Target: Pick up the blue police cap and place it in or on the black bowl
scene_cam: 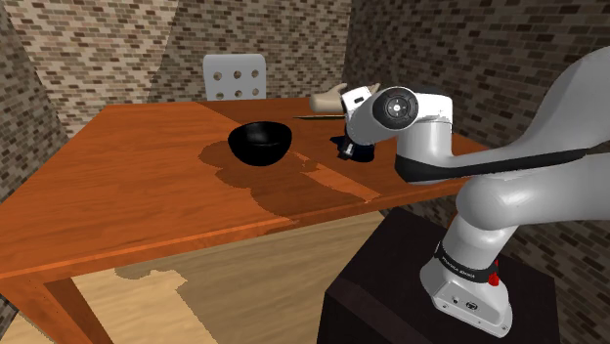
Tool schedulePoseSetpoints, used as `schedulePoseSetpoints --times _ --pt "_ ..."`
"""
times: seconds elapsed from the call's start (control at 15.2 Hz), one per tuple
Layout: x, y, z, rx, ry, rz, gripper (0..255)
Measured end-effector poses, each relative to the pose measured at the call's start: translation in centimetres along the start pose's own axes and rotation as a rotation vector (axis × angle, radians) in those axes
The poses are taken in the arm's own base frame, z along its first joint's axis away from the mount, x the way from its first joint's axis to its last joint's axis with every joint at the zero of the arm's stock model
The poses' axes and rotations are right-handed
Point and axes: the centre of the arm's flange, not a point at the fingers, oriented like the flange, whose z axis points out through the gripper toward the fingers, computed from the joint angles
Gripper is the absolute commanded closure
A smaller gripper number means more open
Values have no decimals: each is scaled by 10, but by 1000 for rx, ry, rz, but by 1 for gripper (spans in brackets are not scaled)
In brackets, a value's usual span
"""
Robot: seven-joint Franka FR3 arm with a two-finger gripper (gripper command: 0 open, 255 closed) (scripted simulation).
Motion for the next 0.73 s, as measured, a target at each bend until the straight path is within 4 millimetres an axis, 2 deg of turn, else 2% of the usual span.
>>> schedulePoseSetpoints --times 0.2,0.59,0.66,0.73 --pt "0 1 15 -1 1 -1 0" --pt "0 0 19 -1 2 -1 0" --pt "0 0 19 -1 2 -1 255" --pt "0 0 19 -1 2 -1 255"
